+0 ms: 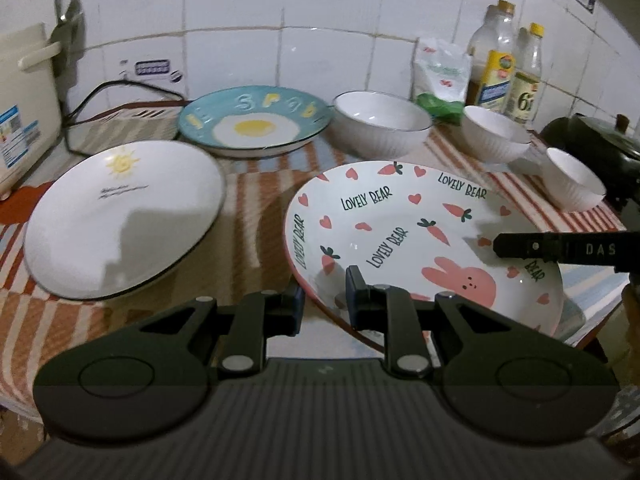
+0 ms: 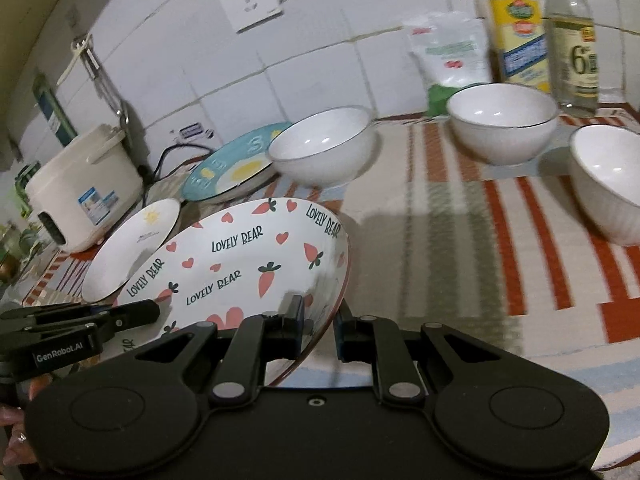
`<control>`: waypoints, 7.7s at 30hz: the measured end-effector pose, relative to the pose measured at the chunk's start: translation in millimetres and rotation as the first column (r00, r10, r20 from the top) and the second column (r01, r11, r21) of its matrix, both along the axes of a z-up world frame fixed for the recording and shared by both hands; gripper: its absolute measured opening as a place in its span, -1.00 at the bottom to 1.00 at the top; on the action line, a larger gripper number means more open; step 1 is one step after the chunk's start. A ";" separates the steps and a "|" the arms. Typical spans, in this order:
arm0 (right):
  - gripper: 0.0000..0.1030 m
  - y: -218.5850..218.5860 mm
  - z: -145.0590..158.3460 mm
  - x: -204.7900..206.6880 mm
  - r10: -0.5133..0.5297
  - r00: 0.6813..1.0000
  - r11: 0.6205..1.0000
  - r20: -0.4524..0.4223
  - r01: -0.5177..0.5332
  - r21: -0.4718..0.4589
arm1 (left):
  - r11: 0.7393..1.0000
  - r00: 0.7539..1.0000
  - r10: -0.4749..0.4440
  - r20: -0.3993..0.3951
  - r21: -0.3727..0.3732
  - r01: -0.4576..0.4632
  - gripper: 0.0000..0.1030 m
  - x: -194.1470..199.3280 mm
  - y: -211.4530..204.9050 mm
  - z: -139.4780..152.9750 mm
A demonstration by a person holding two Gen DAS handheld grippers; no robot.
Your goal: Organize plates and bowls
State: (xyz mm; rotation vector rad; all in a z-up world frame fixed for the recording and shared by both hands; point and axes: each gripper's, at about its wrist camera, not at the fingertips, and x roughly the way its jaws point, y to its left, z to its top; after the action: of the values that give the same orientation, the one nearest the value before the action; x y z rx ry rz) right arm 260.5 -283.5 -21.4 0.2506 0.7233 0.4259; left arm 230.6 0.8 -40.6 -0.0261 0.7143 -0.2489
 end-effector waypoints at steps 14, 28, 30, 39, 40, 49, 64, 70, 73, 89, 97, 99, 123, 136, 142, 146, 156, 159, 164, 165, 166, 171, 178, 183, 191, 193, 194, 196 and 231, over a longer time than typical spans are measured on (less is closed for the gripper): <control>-0.62 16.2 -7.8 23.2 0.032 0.999 0.999 0.014 -0.032 -0.041 | 0.999 0.999 0.035 -0.007 -0.033 -0.035 -0.63 20.2 16.5 -18.2; -0.11 36.3 -3.9 6.3 0.048 0.995 0.980 0.090 -0.029 -0.199 | 0.999 0.998 0.044 -0.044 -0.031 -0.045 -0.57 23.9 20.2 -22.0; 0.12 37.9 1.9 -3.4 0.042 0.993 0.975 0.110 -0.017 -0.223 | 0.999 0.999 0.044 -0.026 -0.016 -0.045 -0.51 18.8 19.6 -17.1; 0.23 42.4 32.6 -46.6 0.079 0.987 0.964 0.142 -0.040 -0.262 | 1.000 1.000 -0.006 -0.016 -0.015 0.006 -0.09 -15.5 23.1 4.1; 0.23 42.9 35.9 -51.1 0.086 0.987 0.965 0.137 -0.048 -0.260 | 1.000 1.000 -0.011 -0.015 -0.013 0.010 -0.07 -19.8 24.1 6.8; 0.31 51.8 66.7 -93.9 0.134 0.986 0.963 0.098 -0.106 -0.247 | 0.997 0.999 -0.025 0.039 0.073 0.022 0.23 -65.9 38.5 33.6; 0.34 97.6 105.3 -137.1 0.279 0.951 0.956 0.132 -0.262 -0.135 | 0.992 0.992 -0.080 0.094 0.102 0.071 0.44 -117.2 87.2 66.0; 0.34 126.9 101.8 -125.4 0.320 0.931 0.947 0.176 -0.312 -0.076 | 0.997 0.993 -0.050 0.106 0.070 0.043 0.42 -112.4 112.5 62.8; 0.33 141.9 97.0 -114.9 0.332 0.924 0.943 0.192 -0.329 -0.047 | 0.998 0.993 -0.029 0.116 0.060 0.022 0.37 -105.7 124.9 58.4; 0.14 208.0 60.9 -0.3 0.292 0.940 0.945 0.176 -0.255 -0.205 | 0.990 0.978 0.129 0.162 0.041 -0.137 0.09 -22.1 166.3 17.3; 0.13 215.4 39.3 57.5 0.241 0.967 0.954 0.086 -0.219 -0.205 | 0.976 0.971 0.205 0.127 0.054 -0.213 0.09 21.2 184.1 -10.6; 0.04 216.5 33.2 68.3 0.235 0.970 0.955 0.057 -0.219 -0.199 | 0.975 0.971 0.215 0.107 0.036 -0.220 0.09 27.1 189.5 -15.3; -0.54 227.3 8.2 113.8 0.223 0.974 0.965 -0.041 -0.227 -0.135 | 0.958 0.963 0.268 -0.006 -0.107 -0.267 -0.56 55.1 205.1 -29.9; -0.54 230.0 16.2 88.5 0.232 0.972 0.952 0.045 -0.217 -0.217 | 0.952 0.954 0.299 0.031 -0.078 -0.296 -0.55 48.6 198.4 -32.8; -0.54 225.8 22.2 71.8 0.230 0.971 0.948 0.063 -0.209 -0.242 | 0.956 0.958 0.285 0.034 -0.075 -0.282 -0.54 35.5 194.1 -28.5; -0.54 219.4 28.3 57.8 0.224 0.971 0.950 0.080 -0.199 -0.242 | 0.960 0.959 0.278 0.055 -0.063 -0.274 -0.54 23.0 188.9 -20.9; -0.54 193.1 50.3 18.0 0.198 0.975 0.954 0.100 -0.168 -0.249 | 0.970 0.967 0.239 0.086 -0.059 -0.235 -0.54 -11.8 168.7 4.1; -0.54 181.0 56.3 5.2 0.182 0.977 0.958 0.107 -0.152 -0.244 | 0.975 0.970 0.221 0.098 -0.053 -0.217 -0.54 -22.5 156.9 11.9; -0.54 155.9 64.6 -15.7 0.155 0.980 0.963 0.122 -0.122 -0.241 | 0.981 0.975 0.192 0.115 -0.049 -0.187 -0.54 -37.1 134.0 23.4; -0.54 150.6 65.8 -19.4 0.146 0.982 0.964 0.123 -0.114 -0.240 | 0.983 0.976 0.183 0.118 -0.047 -0.178 -0.54 -39.1 128.9 25.2; -0.54 145.2 66.9 -23.2 0.139 0.982 0.965 0.124 -0.106 -0.241 | 0.985 0.978 0.169 0.122 -0.041 -0.165 -0.54 -41.4 122.6 27.2; -0.54 114.7 69.2 -36.9 0.100 0.987 0.970 0.123 -0.069 -0.232 | 0.992 0.986 0.119 0.113 -0.043 -0.115 -0.54 -46.1 98.3 31.5; -0.54 80.4 61.3 -44.7 0.046 0.992 0.977 0.118 -0.020 -0.213 | 0.998 0.993 0.069 0.099 -0.022 -0.067 -0.54 -44.5 61.2 29.8; -0.54 62.6 52.3 -41.5 0.025 0.993 0.979 0.113 -0.002 -0.202 | 0.998 0.995 0.055 0.081 -0.016 -0.053 -0.54 -35.4 44.8 24.6; -0.54 49.4 33.7 -19.3 -0.005 0.997 0.985 0.076 0.018 -0.171 | 0.999 0.997 0.047 0.065 0.017 -0.049 -0.54 -16.3 27.3 10.1; -0.54 49.0 30.1 -12.9 -0.010 0.998 0.985 0.070 0.022 -0.173 | 0.998 0.997 0.046 0.064 0.029 -0.048 -0.54 -10.3 23.7 7.4; -0.54 48.8 28.4 -10.1 -0.008 0.998 0.984 0.067 0.020 -0.177 | 0.998 0.997 0.047 0.061 0.031 -0.049 -0.54 -7.1 22.8 6.2; -0.54 47.0 25.7 -7.4 -0.007 0.998 0.983 0.060 0.018 -0.180 | 0.999 0.998 0.039 0.048 0.027 -0.040 -0.54 -1.0 22.0 3.6; -0.35 45.7 34.7 10.3 0.084 0.995 0.927 -0.044 -0.095 -0.362 | 0.998 0.997 0.061 -0.038 -0.018 -0.061 -0.53 16.0 17.2 -4.3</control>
State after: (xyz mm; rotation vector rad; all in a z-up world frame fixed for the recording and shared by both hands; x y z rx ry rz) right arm 270.8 -237.8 13.3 -0.1273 0.8288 0.3670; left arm 246.6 18.1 -44.9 -0.0712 0.7473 -0.1975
